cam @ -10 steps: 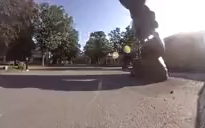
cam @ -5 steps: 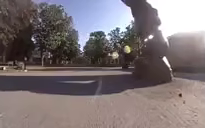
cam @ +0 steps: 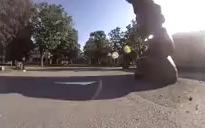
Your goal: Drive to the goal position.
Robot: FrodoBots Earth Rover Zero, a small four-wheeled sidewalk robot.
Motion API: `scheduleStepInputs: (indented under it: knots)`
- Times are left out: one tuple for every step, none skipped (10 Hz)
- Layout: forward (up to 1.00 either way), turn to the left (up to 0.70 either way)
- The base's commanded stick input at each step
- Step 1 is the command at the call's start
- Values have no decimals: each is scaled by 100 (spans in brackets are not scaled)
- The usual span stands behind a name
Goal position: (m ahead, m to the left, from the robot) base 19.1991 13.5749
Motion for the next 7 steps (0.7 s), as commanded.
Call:
scheduleStepInputs:
  knots:
    - [60, 0]
    - [60, 0]
    - [60, 0]
    - [60, 0]
    - [60, 0]
    - [60, 0]
    - [60, 0]
